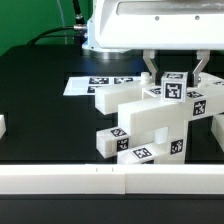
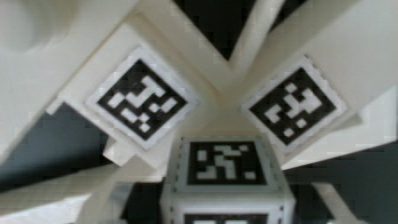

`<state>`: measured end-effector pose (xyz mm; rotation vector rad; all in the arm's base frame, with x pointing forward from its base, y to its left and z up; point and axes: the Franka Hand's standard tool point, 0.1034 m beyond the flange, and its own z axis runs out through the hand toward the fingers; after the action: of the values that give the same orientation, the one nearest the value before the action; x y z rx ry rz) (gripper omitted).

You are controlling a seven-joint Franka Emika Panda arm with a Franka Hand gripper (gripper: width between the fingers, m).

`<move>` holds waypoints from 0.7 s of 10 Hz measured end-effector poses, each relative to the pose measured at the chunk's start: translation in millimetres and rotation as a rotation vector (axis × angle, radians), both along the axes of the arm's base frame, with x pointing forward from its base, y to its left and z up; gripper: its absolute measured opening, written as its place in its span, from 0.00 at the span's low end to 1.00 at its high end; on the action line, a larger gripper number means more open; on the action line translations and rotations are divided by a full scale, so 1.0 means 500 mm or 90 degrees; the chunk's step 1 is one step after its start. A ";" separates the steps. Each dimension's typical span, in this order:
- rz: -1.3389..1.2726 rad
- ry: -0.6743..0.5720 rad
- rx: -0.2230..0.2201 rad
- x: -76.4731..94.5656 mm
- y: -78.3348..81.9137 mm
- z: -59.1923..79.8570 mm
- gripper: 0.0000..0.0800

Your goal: Assemble chair

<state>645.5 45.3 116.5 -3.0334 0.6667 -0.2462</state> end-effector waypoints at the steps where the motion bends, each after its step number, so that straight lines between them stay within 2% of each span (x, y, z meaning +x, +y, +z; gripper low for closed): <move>1: -0.034 -0.001 0.005 0.000 0.000 0.000 0.36; 7: -0.263 -0.005 0.043 0.003 0.000 0.003 0.36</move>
Offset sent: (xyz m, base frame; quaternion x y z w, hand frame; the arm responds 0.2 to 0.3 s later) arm 0.0000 0.0000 0.0000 0.0000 0.0000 0.1296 0.9916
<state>646.8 45.1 118.0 -2.7988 1.2689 -0.2352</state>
